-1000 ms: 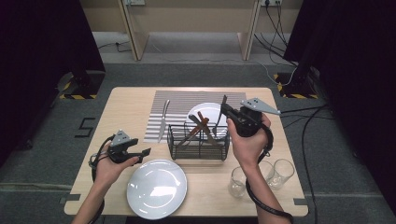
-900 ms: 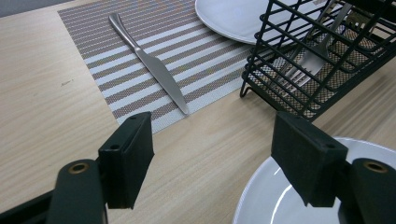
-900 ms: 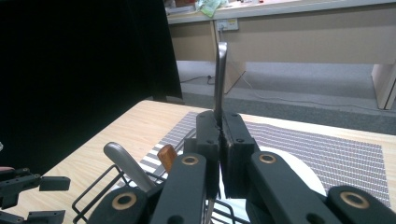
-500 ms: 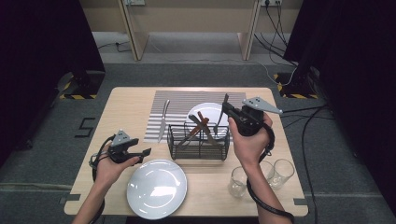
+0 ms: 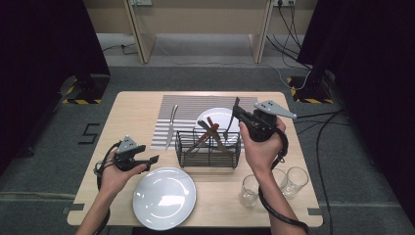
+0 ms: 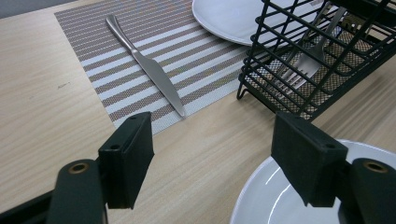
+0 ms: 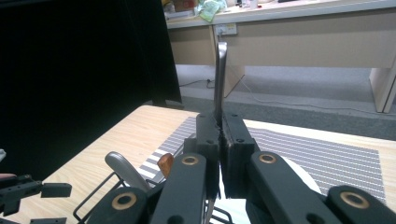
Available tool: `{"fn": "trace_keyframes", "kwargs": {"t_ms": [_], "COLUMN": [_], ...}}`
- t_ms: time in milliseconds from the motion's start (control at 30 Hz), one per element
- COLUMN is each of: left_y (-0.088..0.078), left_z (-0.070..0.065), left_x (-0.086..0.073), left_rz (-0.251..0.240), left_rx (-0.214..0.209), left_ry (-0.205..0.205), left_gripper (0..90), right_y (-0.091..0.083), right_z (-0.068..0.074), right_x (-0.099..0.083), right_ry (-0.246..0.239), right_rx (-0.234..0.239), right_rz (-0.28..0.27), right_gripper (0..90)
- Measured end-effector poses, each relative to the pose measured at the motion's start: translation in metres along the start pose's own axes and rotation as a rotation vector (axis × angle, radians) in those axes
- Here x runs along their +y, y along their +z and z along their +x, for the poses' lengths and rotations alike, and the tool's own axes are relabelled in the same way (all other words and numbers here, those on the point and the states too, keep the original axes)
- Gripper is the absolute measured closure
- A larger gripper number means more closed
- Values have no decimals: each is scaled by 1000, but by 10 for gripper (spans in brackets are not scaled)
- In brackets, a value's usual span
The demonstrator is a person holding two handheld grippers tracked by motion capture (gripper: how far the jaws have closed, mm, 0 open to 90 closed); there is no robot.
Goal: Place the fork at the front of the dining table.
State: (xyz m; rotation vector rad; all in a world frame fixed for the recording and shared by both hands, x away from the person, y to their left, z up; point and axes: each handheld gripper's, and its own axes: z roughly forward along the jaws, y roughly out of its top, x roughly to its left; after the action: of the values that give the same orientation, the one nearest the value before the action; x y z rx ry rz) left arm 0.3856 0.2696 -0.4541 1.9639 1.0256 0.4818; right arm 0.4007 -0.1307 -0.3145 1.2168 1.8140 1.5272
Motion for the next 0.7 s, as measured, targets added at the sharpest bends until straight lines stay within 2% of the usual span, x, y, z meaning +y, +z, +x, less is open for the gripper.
{"fn": "trace_keyframes", "kwargs": {"t_ms": [700], "left_y": [-1], "left_z": [1], "left_x": [0], "left_rz": [-2], "left_rx": [1], "left_ry": [-5], "left_gripper": [290], "right_y": [-3], "right_z": [-3], "right_x": [5], "right_ry": [4], "right_rx": [-8], "right_rz": [-10], "right_gripper": [873]}}
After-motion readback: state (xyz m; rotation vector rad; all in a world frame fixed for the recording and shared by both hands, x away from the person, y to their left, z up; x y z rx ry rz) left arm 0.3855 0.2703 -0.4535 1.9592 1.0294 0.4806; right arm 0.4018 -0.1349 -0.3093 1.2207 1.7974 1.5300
